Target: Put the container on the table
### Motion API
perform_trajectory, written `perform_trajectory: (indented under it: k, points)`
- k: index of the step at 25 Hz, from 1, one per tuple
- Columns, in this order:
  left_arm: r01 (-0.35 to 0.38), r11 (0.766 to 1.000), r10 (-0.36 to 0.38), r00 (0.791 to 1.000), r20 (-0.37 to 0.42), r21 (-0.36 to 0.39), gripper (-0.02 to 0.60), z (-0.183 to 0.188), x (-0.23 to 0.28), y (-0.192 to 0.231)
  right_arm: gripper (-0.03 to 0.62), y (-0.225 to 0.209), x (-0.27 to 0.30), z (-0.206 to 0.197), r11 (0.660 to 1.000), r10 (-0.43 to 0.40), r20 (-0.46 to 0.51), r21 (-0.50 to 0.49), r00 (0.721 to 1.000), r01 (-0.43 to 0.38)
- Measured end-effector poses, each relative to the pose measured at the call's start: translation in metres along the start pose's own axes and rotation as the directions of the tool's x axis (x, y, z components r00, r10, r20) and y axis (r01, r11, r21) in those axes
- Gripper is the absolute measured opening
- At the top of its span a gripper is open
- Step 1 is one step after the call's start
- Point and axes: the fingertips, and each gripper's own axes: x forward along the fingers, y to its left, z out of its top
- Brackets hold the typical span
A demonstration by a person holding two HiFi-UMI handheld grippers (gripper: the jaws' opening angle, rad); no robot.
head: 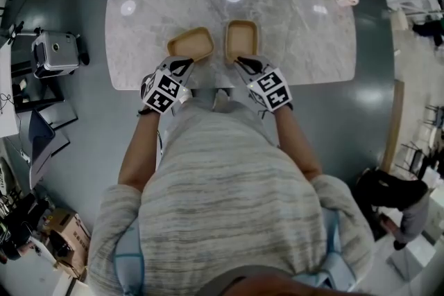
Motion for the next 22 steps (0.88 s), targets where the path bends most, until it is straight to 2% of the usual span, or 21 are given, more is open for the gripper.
perform_trajectory:
  k: [8,22]
  points:
    - [-0.004,1.000,0.004,0.999,0.041,0.013,0.003,0.015,-0.009,-0.003,0.035,-0.001,-0.013,0.011,1.000,-0.002,0.025,-0.015,1.000,0.002]
    - [-0.003,0.998,-0.004,0.994,0.109,0.062,0.003,0.047,-0.030,0.003,0.035,-0.005,-0.033,0.056,1.000,-0.015,0.108,-0.011,0.994,0.016]
